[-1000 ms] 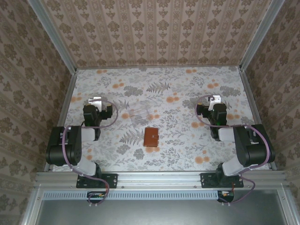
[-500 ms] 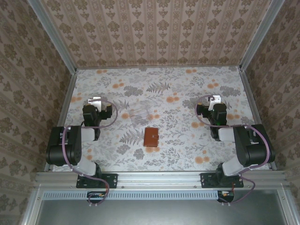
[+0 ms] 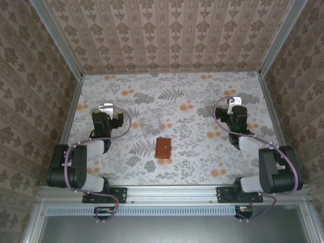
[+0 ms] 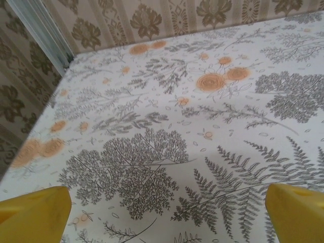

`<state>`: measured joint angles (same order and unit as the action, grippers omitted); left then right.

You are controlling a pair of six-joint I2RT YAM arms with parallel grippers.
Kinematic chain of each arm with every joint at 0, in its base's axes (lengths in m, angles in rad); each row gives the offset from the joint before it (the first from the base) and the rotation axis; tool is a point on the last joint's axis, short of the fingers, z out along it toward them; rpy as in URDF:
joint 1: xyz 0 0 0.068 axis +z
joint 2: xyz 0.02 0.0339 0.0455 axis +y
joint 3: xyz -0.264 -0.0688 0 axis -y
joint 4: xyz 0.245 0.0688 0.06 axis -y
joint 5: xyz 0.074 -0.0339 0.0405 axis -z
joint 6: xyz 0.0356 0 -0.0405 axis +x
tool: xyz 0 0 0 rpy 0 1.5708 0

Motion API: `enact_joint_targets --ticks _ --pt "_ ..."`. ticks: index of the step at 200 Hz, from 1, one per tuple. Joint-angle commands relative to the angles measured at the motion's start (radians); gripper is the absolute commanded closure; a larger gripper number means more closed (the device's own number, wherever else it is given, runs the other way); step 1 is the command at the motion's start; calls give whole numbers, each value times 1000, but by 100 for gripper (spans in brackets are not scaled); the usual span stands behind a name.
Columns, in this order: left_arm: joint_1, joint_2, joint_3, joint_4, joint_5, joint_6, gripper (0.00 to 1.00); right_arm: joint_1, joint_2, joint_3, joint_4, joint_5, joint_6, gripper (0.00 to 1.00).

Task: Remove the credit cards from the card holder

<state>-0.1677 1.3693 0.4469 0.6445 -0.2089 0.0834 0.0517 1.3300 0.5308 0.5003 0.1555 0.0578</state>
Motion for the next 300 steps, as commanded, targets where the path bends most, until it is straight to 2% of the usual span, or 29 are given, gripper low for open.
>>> enact_joint_targets --ticks 1,33,56,74,83,120,149,152,166,218,300 --pt "-64 -85 94 -223 -172 -7 0 22 -45 73 -226 29 43 0" --pt "-144 -135 279 -654 -205 -192 3 52 -80 183 -480 -5 134 4" --pt "-191 -121 415 -945 -216 -369 10 62 -91 235 -602 -59 195 11" --pt "-217 -93 484 -1090 -150 -482 14 66 -86 254 -654 -88 221 14" --pt "-239 -87 497 -1135 -157 -553 15 68 -80 258 -666 -110 221 17" --pt "-274 -66 451 -1095 -5 -733 27 71 -67 260 -714 -133 213 17" --pt "-282 -9 461 -1081 59 -828 39 73 -71 250 -710 -135 216 16" --pt "-308 -2 462 -1078 66 -836 40 73 -70 251 -710 -136 217 16" --pt "-328 36 479 -1071 93 -867 45 73 -62 256 -712 -143 219 16" --pt "-382 167 556 -1098 119 -916 60 76 -51 265 -716 -151 221 15" --pt "-362 250 583 -1082 121 -904 70 77 -47 270 -718 -155 217 14"
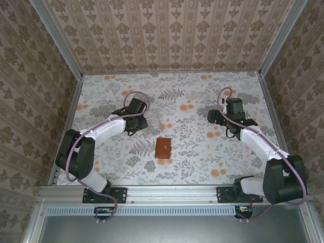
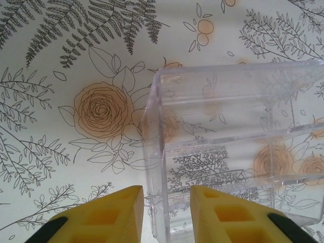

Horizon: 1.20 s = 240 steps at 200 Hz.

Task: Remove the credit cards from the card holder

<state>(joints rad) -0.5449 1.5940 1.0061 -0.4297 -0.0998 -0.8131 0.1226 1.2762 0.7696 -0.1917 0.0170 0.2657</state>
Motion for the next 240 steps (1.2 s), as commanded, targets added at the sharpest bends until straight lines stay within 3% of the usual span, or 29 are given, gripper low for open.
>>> enact_joint_targets --ticks 1,115,240 --pt "15 25 23 -8 13 -8 71 6 7 31 -26 -17 9 14" --pt "22 93 109 -51 24 89 90 13 36 51 -39 -29 -7 16" --pt "-90 411 603 -275 5 265 97 15 35 50 -53 -2 -27 16"
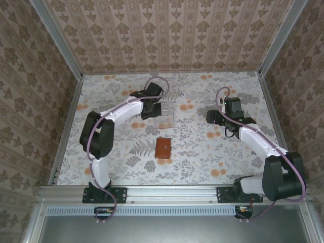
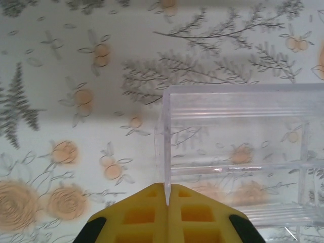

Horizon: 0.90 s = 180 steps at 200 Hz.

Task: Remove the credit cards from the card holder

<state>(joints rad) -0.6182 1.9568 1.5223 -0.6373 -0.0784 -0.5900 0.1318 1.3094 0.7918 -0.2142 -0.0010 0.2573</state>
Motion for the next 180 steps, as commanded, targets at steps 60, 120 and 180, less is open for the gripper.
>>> enact_joint_targets --ticks 60,120,180 --pt "-41 195 282 -123 -50 59 97 8 3 24 -34 17 -20 15" --pt "-48 250 351 -158 -69 55 94 8 1 26 -39 14 -20 14" --pt "-55 203 361 -174 -75 54 83 14 -14 35 -53 8 -16 15"
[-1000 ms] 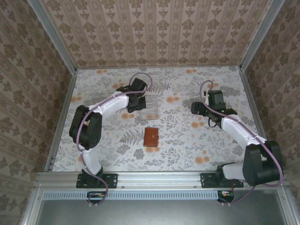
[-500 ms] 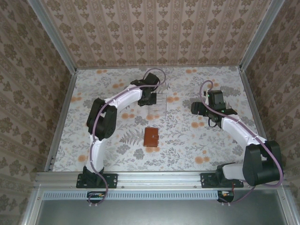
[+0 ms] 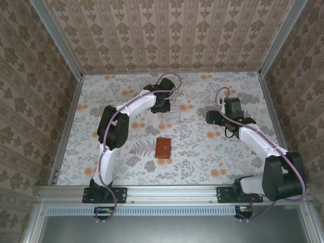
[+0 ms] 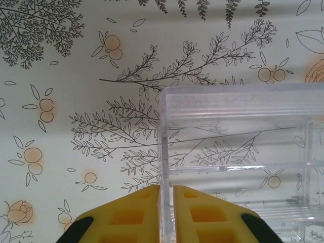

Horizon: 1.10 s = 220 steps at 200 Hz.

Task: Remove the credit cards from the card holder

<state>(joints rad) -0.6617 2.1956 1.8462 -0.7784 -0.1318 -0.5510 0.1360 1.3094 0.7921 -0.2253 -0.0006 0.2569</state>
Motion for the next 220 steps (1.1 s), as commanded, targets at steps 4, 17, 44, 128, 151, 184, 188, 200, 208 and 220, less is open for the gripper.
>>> enact_joint_targets --ticks 4,17,44,128,151,184,188,200,208,220 --pt "-12 -42 36 -34 -22 15 83 12 -16 37 -45 7 -15 15" --pt "-13 -66 28 -38 -22 17 82 20 -17 43 -52 1 -9 15" --pt "-14 -138 -34 -17 -9 10 82 60 -16 69 -88 -8 -4 15" --pt "-15 -469 -509 202 169 -96 86 245 -35 131 -244 -100 49 19" --pt "-19 -549 -644 270 242 -130 88 316 -26 136 -278 -111 108 22" --pt "-27 -632 -820 371 336 -182 93 406 16 146 -290 -134 233 34" --pt "-28 -640 -841 381 343 -186 93 418 21 148 -290 -129 249 35" --pt "-28 -663 -898 412 361 -197 95 453 40 155 -291 -111 296 38" --pt "-26 -673 -934 439 377 -205 95 472 57 160 -290 -100 327 38" --pt "-26 -681 -985 477 401 -212 96 503 76 173 -292 -84 370 39"
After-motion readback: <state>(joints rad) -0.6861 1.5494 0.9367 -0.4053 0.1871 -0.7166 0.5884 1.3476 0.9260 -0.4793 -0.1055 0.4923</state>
